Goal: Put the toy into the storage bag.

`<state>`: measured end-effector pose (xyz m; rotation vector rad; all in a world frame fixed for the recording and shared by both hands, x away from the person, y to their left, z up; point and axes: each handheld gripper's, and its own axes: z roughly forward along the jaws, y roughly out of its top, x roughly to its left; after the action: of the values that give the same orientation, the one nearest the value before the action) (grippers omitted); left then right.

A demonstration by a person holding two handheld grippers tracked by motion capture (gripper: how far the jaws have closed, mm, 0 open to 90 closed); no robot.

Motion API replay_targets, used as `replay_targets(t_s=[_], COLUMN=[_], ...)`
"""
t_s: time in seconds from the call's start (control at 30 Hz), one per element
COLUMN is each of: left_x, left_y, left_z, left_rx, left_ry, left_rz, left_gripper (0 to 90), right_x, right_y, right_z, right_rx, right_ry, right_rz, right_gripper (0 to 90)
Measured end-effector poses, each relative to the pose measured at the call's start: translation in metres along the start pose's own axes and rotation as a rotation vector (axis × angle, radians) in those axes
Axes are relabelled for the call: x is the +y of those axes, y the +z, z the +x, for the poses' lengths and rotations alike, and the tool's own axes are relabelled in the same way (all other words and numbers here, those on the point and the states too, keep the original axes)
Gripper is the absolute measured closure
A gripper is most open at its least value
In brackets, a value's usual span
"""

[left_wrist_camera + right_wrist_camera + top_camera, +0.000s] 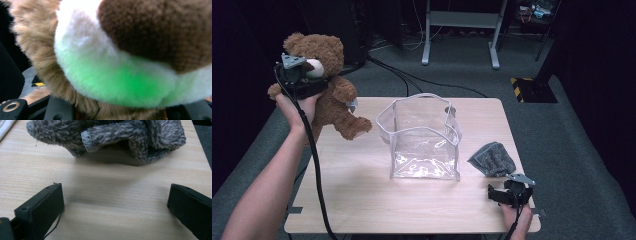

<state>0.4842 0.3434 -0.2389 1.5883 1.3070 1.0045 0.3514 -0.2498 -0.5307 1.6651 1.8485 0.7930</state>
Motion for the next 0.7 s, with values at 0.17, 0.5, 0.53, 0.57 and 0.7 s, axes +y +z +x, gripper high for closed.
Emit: replay_targets(t_s=[0.17,0.5,0.53,0.57,0.7], left_x=[0.009,0.030,0.032,0.034,0.040], left_y=[0.002,0.005,0.006,0.006,0.008], left_z=[-0.003,-0.021,-0.025,-0.027,-0.040], left_rx=[0.001,-0.024,-0.029,-0.034,-0.051], left_ry=[-0.001,0.007,0.010,0.010,0.014], left_rz=[-0.012,-0.043,-0.049,-0.050,-0.060], left_gripper=[45.9,45.5,45.5,45.4,45.3], right_x=[0.000,0.000,0.000,0.000,0.000], right_y=[0.000,0.000,0.000,0.000,0.000], right_z=[0.000,0.000,0.000,0.000,0.000], right_rx=[0.000,0.001,0.000,0.000,0.001], right_ry=[0.000,0.004,0.001,0.001,0.000], right_rz=[0.000,-0.001,0.000,0.000,0.000], right_gripper=[0.3,0.3,0.3,0.3,0.3])
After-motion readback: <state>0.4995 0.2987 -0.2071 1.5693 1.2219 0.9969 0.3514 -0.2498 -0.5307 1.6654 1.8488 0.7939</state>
